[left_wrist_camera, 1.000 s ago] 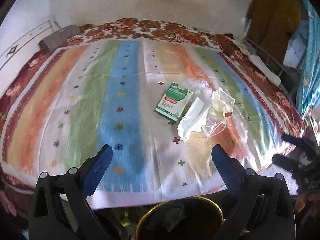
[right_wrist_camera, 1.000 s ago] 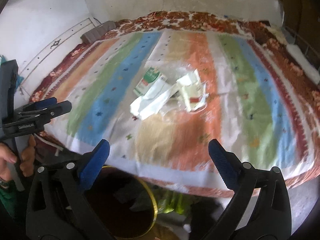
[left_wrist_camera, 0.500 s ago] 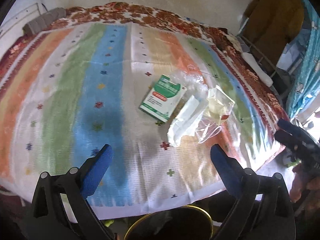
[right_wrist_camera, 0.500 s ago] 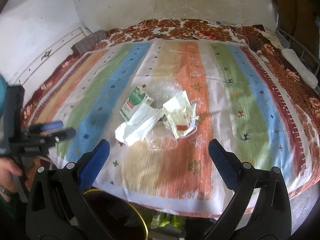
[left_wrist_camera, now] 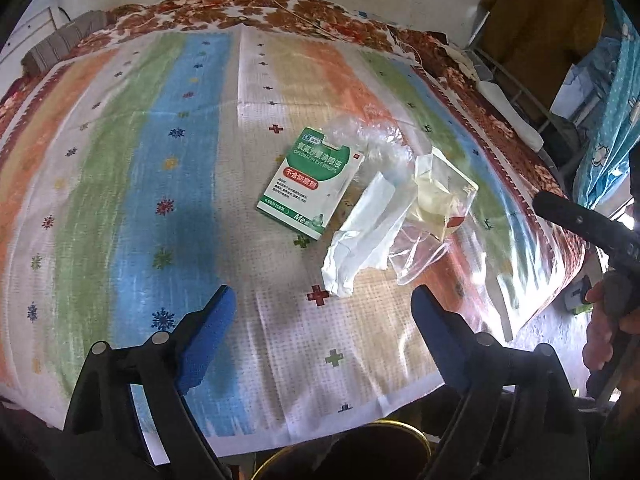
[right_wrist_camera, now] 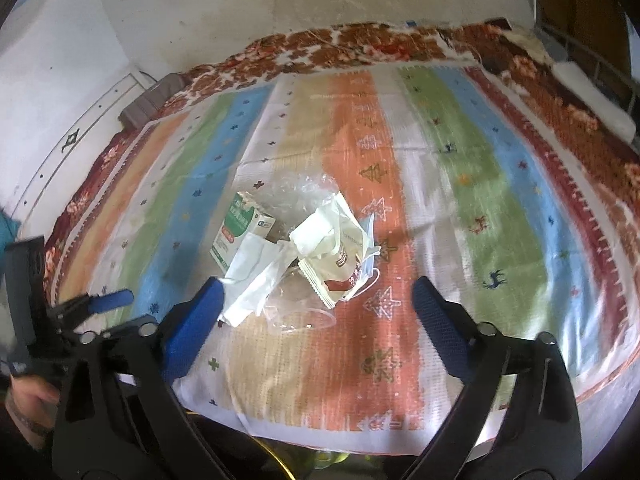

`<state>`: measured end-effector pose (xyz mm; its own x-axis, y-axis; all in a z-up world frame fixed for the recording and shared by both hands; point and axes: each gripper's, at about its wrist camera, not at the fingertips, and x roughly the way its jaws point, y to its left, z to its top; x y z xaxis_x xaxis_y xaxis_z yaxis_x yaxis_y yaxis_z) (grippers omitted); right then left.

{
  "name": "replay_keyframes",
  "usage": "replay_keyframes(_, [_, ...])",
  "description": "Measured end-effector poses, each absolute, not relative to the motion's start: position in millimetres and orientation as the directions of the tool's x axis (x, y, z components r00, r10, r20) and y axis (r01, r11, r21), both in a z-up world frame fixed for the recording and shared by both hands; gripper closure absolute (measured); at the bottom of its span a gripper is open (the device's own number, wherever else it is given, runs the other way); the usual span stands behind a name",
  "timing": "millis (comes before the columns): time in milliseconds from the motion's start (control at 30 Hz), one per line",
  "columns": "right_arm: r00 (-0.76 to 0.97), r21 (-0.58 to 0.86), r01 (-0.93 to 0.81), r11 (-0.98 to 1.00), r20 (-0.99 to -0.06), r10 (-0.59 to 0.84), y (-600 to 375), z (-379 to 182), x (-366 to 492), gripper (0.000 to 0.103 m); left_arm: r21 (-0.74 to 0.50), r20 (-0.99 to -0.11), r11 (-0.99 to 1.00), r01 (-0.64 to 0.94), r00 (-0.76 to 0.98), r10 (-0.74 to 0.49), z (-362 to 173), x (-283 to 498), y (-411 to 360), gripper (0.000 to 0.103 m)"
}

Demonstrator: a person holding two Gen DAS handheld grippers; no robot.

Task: Collect trash

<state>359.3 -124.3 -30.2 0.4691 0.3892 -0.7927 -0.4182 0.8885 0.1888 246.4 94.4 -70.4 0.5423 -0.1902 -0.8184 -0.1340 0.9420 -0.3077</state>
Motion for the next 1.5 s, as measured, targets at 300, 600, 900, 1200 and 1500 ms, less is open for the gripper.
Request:
replay_keyframes(300, [0.461, 0.127, -0.428, 0.895, -0.821, 0.337, -105.4, -46.5, 388.0, 0.029, -0.354, -0.815, 0.923, -0.153, 0.533, -0.225, -86.7, 269.1, 103.0, 0.028])
replay_keyframes(600, [0.425, 0.13, -0.413, 0.902, -0.848, 0.316, -101.9, -67.2, 417.3, 0.046, -0.381, -0.823, 0.915, -0.129, 0.498, -0.273, -106.2, 293.3, 102.4, 0.047])
replay_keyframes(900, [0.396, 0.117, -0.404, 0.907, -0.871, 0.289, -97.3, -86.0, 430.1, 0.07, -0.373, -0.838, 0.923, -0.096, 0.462, -0.29, -123.6, 306.5, 89.3, 0.069])
replay_keyframes(1200, [0.405, 0.078, -0.425, 0.902, -0.874, 0.267, -100.4, -87.0, 423.0, 0.1, -0.342, -0.842, 0.937, -0.069, 0.466, -0.272, -105.1, 301.0, 81.0, 0.101])
replay_keyframes(1500, [0.43, 0.101, -0.437, 0.894, -0.849, 0.306, -108.7, -63.9, 416.6, 0.103, -0.367, -0.825, 0.924, -0.104, 0.496, -0.272, -80.4, 298.8, 87.8, 0.102])
